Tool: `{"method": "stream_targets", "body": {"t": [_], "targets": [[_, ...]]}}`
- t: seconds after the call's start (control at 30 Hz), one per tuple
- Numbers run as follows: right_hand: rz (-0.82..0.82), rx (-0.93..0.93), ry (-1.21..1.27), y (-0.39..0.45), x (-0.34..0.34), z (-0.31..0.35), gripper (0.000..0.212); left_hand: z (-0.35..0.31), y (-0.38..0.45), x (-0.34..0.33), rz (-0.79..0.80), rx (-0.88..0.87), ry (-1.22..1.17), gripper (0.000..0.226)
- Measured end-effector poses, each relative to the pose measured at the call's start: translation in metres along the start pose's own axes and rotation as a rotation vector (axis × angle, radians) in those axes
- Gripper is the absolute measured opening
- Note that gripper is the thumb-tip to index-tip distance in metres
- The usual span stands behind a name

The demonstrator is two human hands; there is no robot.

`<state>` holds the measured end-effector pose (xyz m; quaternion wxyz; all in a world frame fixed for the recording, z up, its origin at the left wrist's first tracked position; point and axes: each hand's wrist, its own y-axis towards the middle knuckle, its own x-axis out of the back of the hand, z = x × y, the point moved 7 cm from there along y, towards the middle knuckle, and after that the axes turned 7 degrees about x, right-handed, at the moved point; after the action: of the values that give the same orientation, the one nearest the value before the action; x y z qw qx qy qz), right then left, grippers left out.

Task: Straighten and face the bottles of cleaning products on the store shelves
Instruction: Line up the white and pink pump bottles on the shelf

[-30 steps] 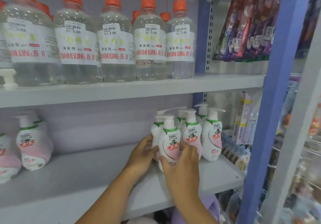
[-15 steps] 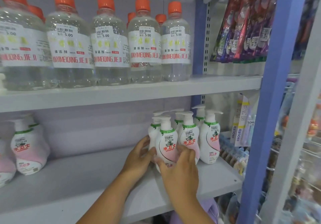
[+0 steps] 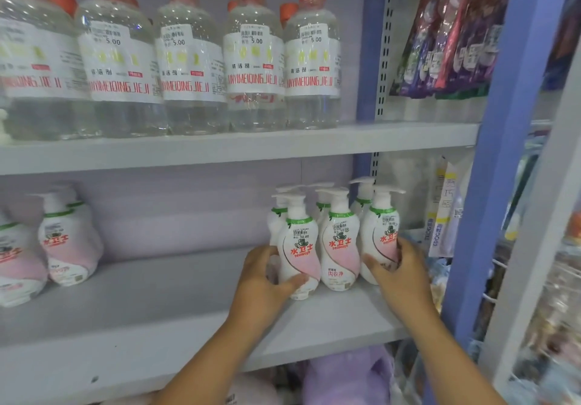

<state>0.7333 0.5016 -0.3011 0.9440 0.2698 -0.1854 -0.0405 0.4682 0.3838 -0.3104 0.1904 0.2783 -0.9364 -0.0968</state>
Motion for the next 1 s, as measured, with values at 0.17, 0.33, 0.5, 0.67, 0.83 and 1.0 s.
{"method": "stream_targets", "body": {"t": [0.17, 0.33, 0.5, 0.67, 0.83, 1.0], "targets": [[0.005, -0.009, -0.019, -0.005, 0.001, 0.002, 0.061, 0.001, 0.0, 0.0, -0.005, 0.039, -0.019, 0.057], [-0.237, 0.118, -0.059, -0.034, 0.016, 0.036, 0.055, -0.002, -0.004, 0.013, -0.017, 0.085, -0.072, 0.058], [-0.012, 0.138, 0.404, -0.087, -0.06, 0.105, 0.046, 0.013, -0.011, 0.102, -0.212, 0.182, -0.215, 0.058], [0.45, -0.034, 0.43, -0.115, -0.194, 0.156, 0.058, 0.048, -0.033, 0.221, -0.458, 0.253, -0.167, 0.074], [0.586, 0.019, 0.387, -0.121, -0.303, 0.211, 0.063, 0.081, -0.047, 0.33, -0.621, 0.301, -0.197, 0.057], [0.696, 0.061, 0.285, -0.128, -0.399, 0.269, 0.071, 0.113, -0.035, 0.419, -0.692, 0.26, -0.157, 0.039]]}}
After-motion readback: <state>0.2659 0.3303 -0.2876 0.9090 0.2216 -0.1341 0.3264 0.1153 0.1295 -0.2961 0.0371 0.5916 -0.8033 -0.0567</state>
